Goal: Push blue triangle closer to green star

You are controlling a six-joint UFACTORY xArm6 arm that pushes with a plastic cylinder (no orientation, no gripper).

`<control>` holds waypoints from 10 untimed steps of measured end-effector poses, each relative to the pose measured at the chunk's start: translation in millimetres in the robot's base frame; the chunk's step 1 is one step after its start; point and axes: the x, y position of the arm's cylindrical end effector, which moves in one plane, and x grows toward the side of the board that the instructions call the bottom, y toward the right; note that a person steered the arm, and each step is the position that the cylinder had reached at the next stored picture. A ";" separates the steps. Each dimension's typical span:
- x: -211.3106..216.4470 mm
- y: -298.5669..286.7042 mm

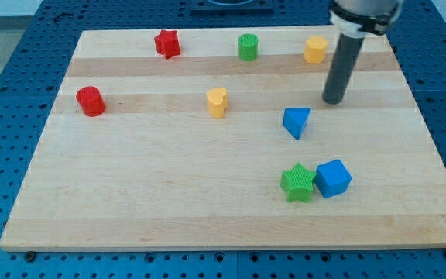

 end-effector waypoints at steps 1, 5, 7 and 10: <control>16.8 -19.4; 33.6 -50.8; 46.7 -52.8; 77.0 -51.7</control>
